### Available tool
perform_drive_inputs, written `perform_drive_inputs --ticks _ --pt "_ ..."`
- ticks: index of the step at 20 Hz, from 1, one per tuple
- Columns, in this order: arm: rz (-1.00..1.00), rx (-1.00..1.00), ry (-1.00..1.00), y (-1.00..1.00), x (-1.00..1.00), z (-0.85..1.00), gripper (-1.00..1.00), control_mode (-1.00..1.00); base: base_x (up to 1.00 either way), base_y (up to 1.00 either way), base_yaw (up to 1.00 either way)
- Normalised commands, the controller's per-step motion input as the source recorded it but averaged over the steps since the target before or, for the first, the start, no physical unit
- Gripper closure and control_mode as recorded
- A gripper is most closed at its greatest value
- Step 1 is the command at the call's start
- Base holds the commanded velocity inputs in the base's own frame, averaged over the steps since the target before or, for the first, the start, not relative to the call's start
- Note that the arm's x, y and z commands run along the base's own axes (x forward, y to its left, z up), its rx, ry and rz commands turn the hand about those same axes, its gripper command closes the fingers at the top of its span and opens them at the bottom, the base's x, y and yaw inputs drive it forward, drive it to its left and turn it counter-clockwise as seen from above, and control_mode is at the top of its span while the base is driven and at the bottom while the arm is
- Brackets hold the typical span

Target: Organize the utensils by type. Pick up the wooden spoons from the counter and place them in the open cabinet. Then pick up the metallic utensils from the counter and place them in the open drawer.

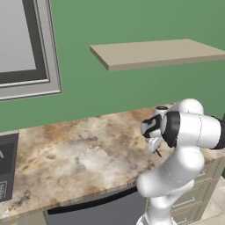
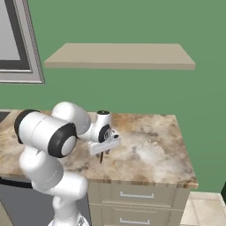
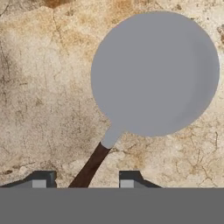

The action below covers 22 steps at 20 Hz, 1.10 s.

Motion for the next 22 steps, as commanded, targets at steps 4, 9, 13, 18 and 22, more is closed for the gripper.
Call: perform_drive_inputs --ticks 4,9,13,18,22 --pt "-0.06 0.0 -0.16 -0.04 -0.14 -0.52 -1.0 -1.0 0.0 0.0 0.0" --pt "-0.15 0.0 -0.2 0.08 -0.31 -0.47 -1.0 -1.0 0.0 0.0 0.0" --pt "-0.21 0.0 -0.06 0.14 -0.07 -0.61 1.0 -1.0 0.0 0.0 0.0" --pt "-0.17 0.0 0.08 0.09 -0.05 -0.73 1.0 -1.0 0.0 0.0 0.0" --pt "-0.1 -0.01 0.02 0.01 -0.48 -0.78 1.0 -1.0 0.0 0.0 0.0"
